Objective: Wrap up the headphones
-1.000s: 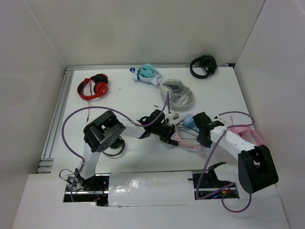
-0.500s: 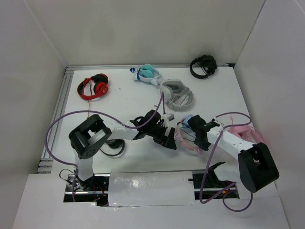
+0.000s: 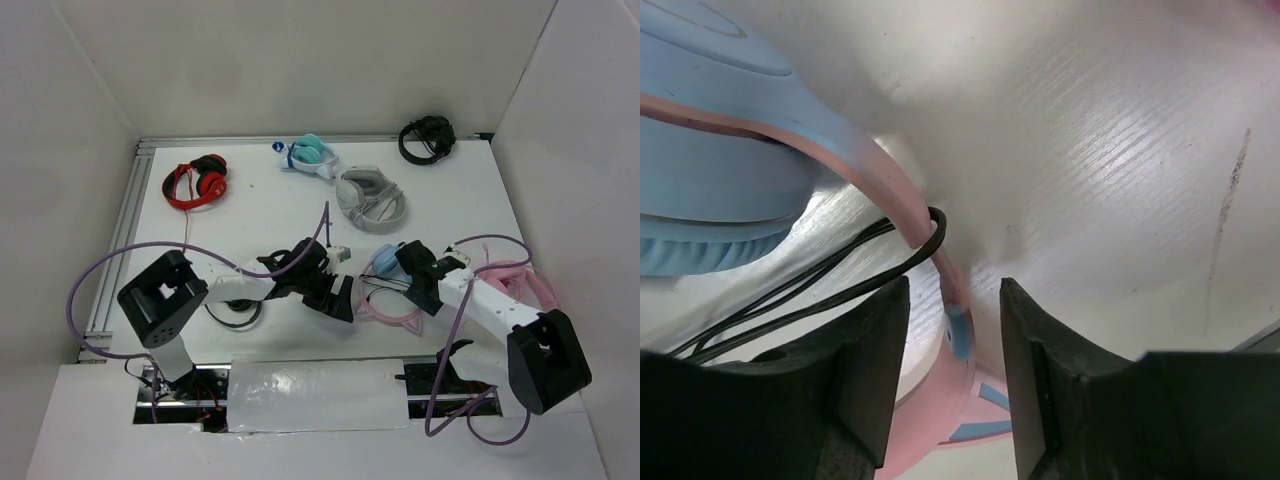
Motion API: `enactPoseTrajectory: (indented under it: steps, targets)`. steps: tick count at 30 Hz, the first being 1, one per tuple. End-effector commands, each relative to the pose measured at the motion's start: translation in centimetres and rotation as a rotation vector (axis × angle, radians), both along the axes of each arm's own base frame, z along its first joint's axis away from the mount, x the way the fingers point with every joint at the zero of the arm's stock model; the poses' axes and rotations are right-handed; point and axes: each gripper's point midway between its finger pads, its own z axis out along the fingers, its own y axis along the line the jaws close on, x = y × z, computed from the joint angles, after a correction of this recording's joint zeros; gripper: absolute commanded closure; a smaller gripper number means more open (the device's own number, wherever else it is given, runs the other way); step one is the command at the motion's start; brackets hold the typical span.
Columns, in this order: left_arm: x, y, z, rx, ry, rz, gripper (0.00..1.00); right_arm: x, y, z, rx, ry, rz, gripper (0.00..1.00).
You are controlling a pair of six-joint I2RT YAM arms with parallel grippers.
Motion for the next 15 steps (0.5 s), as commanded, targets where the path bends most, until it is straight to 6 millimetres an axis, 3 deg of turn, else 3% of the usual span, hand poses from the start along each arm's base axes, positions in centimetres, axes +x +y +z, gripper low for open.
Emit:
enactPoseTrajectory:
  steps: [1, 5, 8, 9, 10, 11, 13, 14, 15]
  targets:
    - [-0.4, 2.0, -1.0, 0.097, 0.019, 0.057, 0.01, 1.1, 0.3, 1.6, 0.002, -0.063, 0.000, 0.51]
    - [-0.5, 2.1, -0.1, 0.077, 0.004, 0.059, 0.01, 1.7, 1.1, 3.2, 0.021, -0.118, 0.053, 0.41]
    - [-0.1, 2.0, 2.4, 0.027, -0.053, 0.068, 0.01, 2.2, 2.3, 5.2, 0.035, -0.180, 0.128, 0.27]
    - [-0.1, 2.1, 2.8, 0.021, -0.063, 0.073, 0.01, 2.6, 2.7, 6.2, 0.042, -0.211, 0.145, 0.14]
    - [0.0, 2.1, 3.6, 0.005, -0.086, 0.069, 0.01, 2.7, 3.2, 7.0, 0.048, -0.235, 0.168, 0.12]
    - [0.1, 2.2, 4.2, -0.005, -0.098, 0.073, 0.01, 2.7, 3.2, 7.6, 0.039, -0.246, 0.185, 0.01]
    - [0.2, 2.4, 7.6, -0.079, -0.177, 0.078, 0.01, 3.2, 3.7, 11.2, 0.060, -0.357, 0.205, 0.00]
    - [0.0, 2.6, 8.7, -0.102, -0.196, 0.078, 0.01, 3.1, 3.5, 11.2, 0.046, -0.356, 0.206, 0.00]
    - [0.1, 3.0, 9.4, -0.113, -0.225, 0.091, 0.01, 3.3, 3.6, 13.3, 0.068, -0.424, 0.210, 0.00]
